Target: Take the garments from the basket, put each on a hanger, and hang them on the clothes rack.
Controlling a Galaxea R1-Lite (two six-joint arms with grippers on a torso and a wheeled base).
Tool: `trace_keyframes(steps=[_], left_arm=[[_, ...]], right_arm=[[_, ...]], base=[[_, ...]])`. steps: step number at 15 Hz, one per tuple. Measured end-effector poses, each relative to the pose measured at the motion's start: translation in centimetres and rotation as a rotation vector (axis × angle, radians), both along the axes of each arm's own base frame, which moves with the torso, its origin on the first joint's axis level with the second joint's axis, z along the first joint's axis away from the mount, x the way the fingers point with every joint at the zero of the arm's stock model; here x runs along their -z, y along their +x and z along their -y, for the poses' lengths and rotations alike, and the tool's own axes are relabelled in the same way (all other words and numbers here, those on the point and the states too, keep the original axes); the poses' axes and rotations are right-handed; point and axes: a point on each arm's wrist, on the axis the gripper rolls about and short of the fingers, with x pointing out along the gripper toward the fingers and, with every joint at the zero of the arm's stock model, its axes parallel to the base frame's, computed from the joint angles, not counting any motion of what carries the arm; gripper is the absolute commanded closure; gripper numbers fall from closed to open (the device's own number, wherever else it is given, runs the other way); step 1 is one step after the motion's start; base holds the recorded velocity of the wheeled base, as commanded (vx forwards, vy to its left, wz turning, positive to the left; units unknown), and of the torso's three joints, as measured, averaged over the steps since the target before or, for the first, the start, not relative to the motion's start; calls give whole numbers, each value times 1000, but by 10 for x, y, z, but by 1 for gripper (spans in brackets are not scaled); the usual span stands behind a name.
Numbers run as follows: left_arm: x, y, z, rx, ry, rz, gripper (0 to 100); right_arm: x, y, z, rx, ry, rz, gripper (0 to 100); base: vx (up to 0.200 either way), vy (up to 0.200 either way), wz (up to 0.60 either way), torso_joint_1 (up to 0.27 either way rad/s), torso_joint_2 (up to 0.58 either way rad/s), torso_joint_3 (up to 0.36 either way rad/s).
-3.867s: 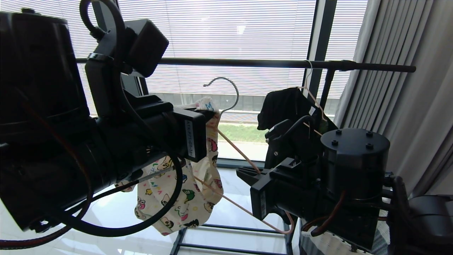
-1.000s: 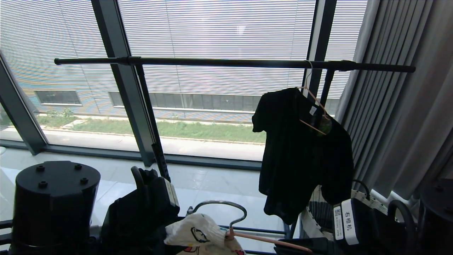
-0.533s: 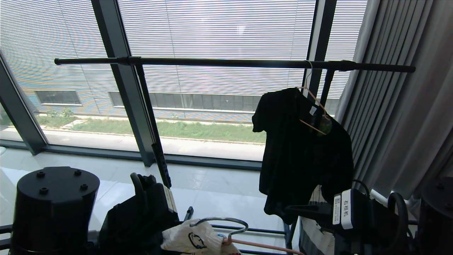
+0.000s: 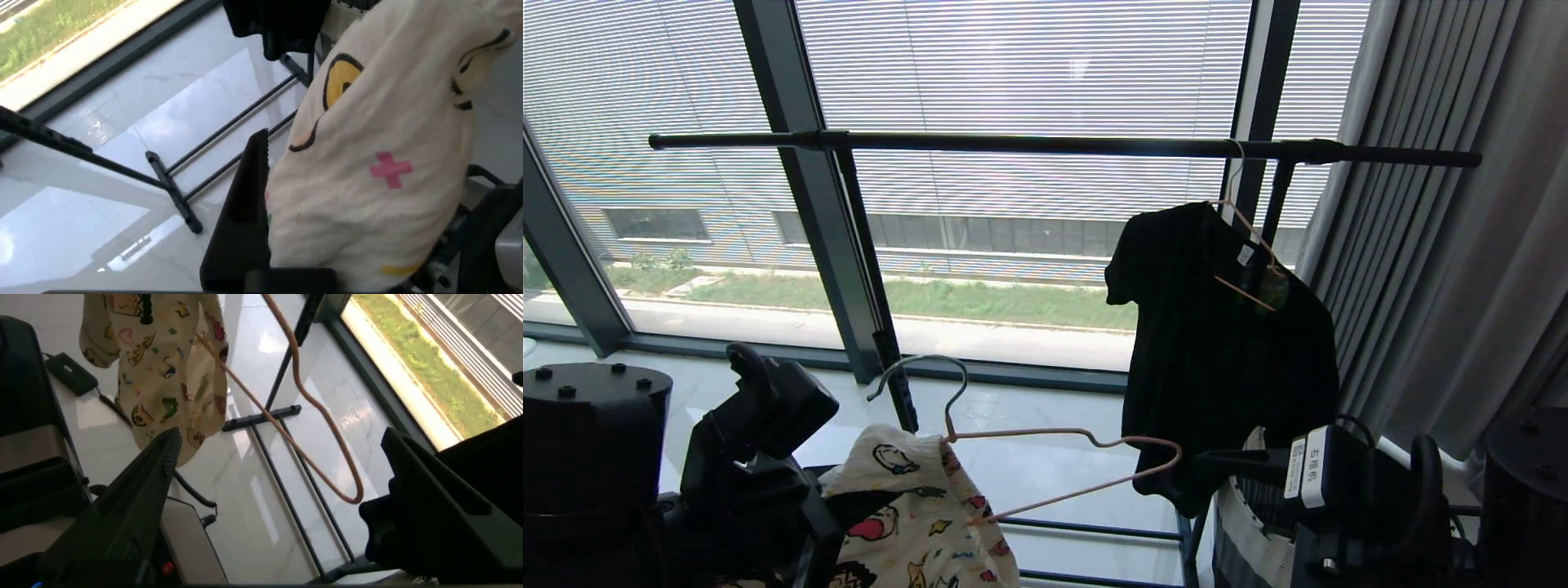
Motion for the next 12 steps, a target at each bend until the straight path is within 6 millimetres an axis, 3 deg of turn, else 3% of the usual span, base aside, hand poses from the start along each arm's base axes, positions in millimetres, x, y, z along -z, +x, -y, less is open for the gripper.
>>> trace_keyframes(steps=[4, 6, 12], left_arm=[[-33, 8, -1, -63, -112, 73, 100], [-50, 11, 0, -60, -135, 131, 100], [-69, 4, 10, 13, -167, 198, 100]], right_arm=[[3, 4, -8, 6, 29, -36, 0], [4, 11, -20, 46, 134, -115, 0], [8, 48, -87, 286, 327, -248, 0]], base=[[0, 0, 0, 0, 0, 0], [0, 0, 0, 0, 0, 0], [0, 0, 0, 0, 0, 0]])
